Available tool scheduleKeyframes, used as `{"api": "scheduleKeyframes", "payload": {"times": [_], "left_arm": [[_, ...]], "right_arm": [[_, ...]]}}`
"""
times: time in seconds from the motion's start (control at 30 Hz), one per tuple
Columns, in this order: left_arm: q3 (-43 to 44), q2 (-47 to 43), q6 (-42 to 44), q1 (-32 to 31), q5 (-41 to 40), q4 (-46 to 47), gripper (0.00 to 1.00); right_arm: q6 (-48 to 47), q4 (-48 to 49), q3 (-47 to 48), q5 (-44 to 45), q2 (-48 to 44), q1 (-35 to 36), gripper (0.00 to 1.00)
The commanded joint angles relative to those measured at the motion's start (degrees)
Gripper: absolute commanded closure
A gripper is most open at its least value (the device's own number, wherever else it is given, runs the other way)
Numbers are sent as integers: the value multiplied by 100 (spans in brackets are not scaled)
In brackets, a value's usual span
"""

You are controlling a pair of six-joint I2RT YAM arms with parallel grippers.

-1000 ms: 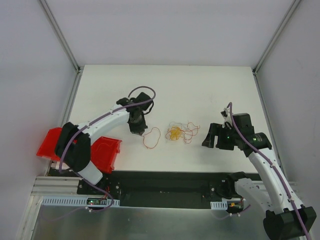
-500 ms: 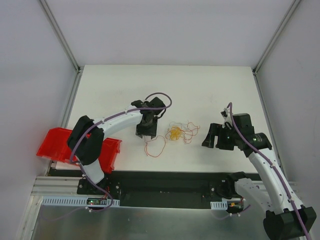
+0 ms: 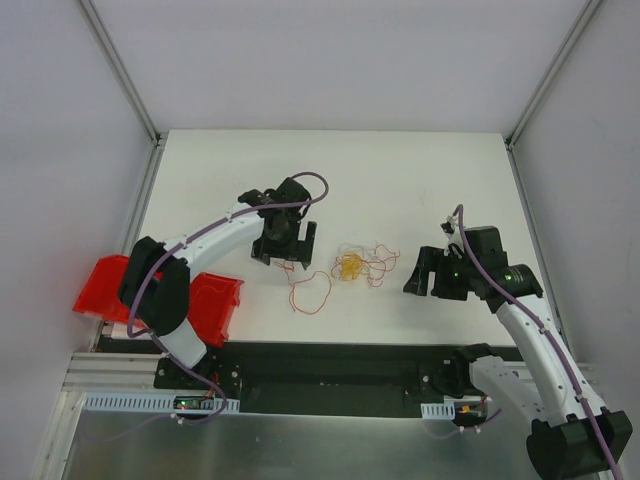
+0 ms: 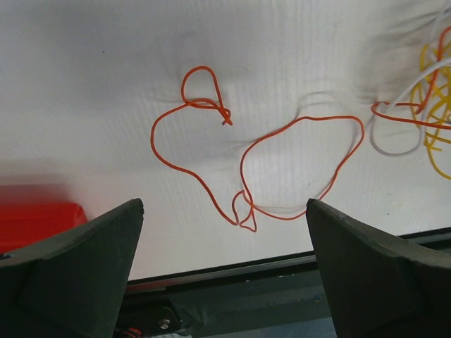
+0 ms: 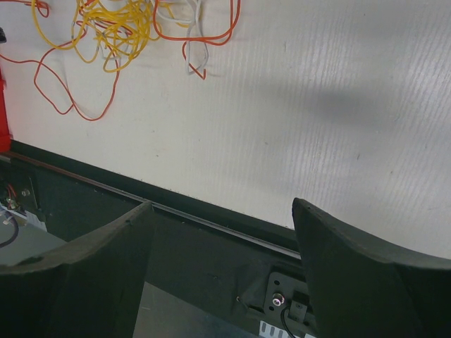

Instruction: Untangle the cables

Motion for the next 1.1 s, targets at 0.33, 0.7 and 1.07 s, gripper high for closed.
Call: {"api": "scheduleKeyframes", "payload": {"times": [0.33, 0.7, 1.07], "left_arm": [[-11, 762, 2039, -262, -160, -103, 13], [-73, 1280, 2074, -710, -777, -270, 34], [-73, 1010, 1609, -878, -1260, -376, 88]], "right_arm": [[-17, 91, -26, -29, -92, -33, 19], [18, 91, -26, -28, -13, -33, 19], [9, 100, -35, -64, 57, -24, 19]]}}
